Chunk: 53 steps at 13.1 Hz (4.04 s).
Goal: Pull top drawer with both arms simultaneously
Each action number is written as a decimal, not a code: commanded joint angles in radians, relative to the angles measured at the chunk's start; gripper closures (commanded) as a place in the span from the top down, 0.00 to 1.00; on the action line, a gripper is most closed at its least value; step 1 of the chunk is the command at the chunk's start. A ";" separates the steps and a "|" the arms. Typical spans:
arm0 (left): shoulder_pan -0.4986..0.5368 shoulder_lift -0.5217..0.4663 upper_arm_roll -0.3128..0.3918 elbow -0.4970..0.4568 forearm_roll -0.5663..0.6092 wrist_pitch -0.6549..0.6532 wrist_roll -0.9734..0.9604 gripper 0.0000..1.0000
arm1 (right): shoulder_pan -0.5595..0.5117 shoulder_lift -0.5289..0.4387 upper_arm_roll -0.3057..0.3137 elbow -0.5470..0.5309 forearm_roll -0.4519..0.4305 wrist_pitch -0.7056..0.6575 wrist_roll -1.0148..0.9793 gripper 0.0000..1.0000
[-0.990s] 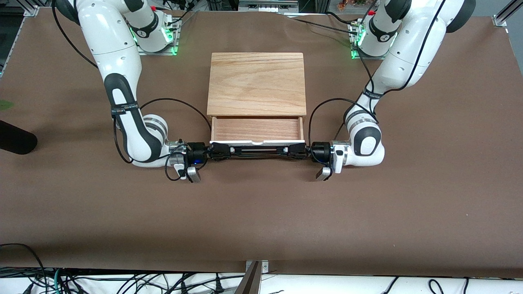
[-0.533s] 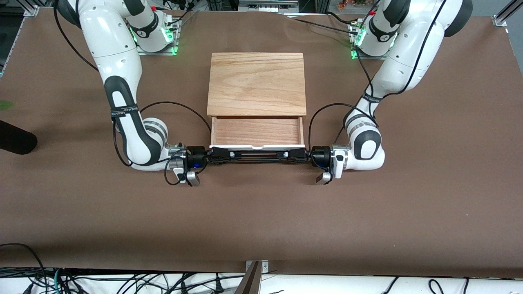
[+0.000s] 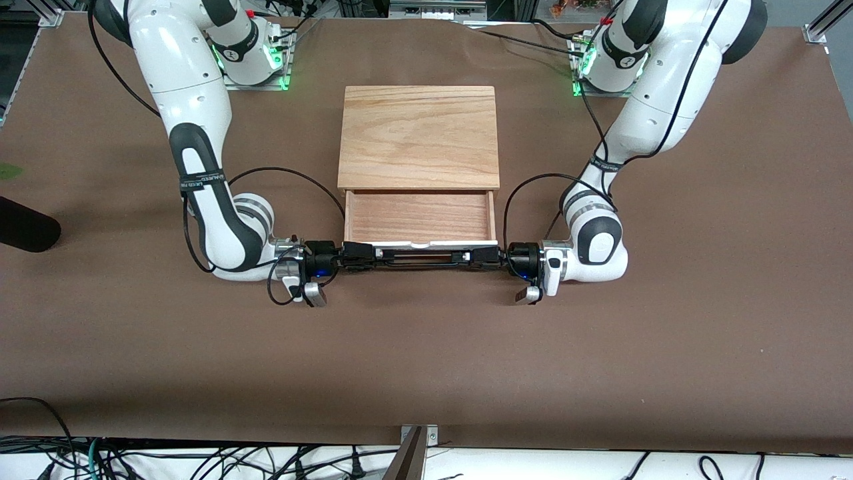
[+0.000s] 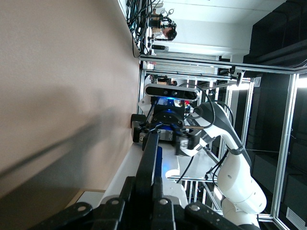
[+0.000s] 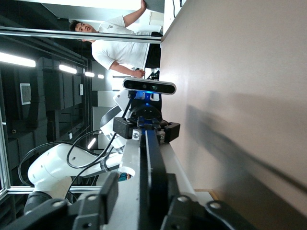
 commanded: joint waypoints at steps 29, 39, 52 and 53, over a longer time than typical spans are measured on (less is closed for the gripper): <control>0.213 -0.974 0.018 -0.307 1.516 -0.113 -0.852 1.00 | 0.003 -0.535 -0.193 0.196 -1.648 -0.334 0.725 1.00; 0.244 -1.008 0.018 -0.138 1.811 -0.257 -0.886 1.00 | -0.341 -0.798 0.076 -0.044 -1.749 -0.199 0.923 1.00; 0.247 -0.928 0.005 -0.032 1.765 -0.310 -0.996 1.00 | -0.345 -0.830 0.105 -0.073 -1.747 -0.199 0.919 1.00; 0.247 -0.928 0.007 -0.032 1.763 -0.310 -0.996 1.00 | -0.345 -0.831 0.105 -0.075 -1.748 -0.198 0.919 1.00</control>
